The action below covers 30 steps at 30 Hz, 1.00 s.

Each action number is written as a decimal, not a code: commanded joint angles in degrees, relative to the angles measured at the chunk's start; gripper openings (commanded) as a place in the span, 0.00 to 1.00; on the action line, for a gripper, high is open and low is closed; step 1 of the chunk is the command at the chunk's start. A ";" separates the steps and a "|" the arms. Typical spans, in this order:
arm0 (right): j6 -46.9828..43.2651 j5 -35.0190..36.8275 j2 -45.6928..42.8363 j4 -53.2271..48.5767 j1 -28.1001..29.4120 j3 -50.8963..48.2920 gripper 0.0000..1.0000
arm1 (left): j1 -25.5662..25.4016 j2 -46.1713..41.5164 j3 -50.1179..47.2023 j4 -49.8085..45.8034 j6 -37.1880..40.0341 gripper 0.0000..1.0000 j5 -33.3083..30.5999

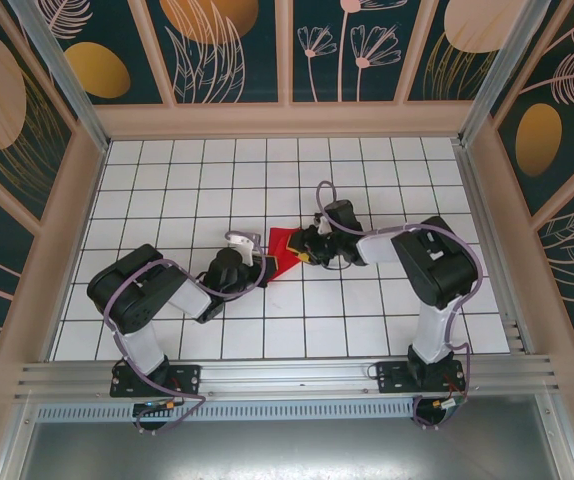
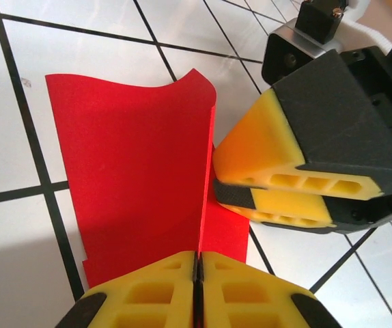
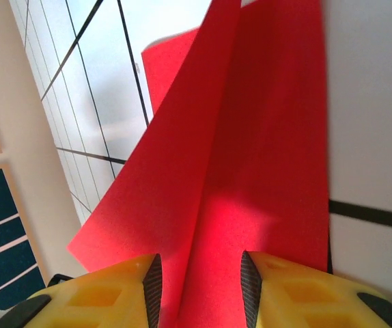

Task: Fold a paper plane with a square sheet of paper (pick it up from the middle)
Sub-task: Fourth fold the wing at the center of the table.

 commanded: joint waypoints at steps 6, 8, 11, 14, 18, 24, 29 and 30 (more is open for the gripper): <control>-2.31 -1.56 2.27 3.73 1.36 2.07 0.40 | -0.26 1.33 -0.80 5.01 -5.85 0.12 -0.01; -2.61 -1.59 2.34 4.10 1.45 1.92 0.41 | -0.27 1.76 -0.73 4.99 -6.84 0.13 0.27; -2.71 -1.58 2.58 4.68 1.54 1.45 0.43 | -0.28 1.91 -0.27 3.46 -8.51 0.13 0.71; -3.35 -0.92 2.75 4.25 1.95 1.37 0.43 | -0.24 1.81 0.15 2.14 -10.28 0.14 1.01; -3.92 -0.06 3.85 2.31 2.23 2.18 0.43 | -0.23 1.69 0.74 0.22 -11.52 0.15 0.99; -5.44 2.76 5.15 -2.87 2.88 3.92 0.43 | -0.23 1.87 1.64 -2.28 -12.20 0.17 0.77; -6.22 5.19 6.02 -6.98 3.21 4.83 0.43 | -0.25 1.89 1.57 -2.96 -13.42 0.21 -0.10; -6.19 5.45 6.18 -7.36 3.22 4.71 0.43 | -0.18 1.87 1.47 -2.74 -13.49 0.22 -0.24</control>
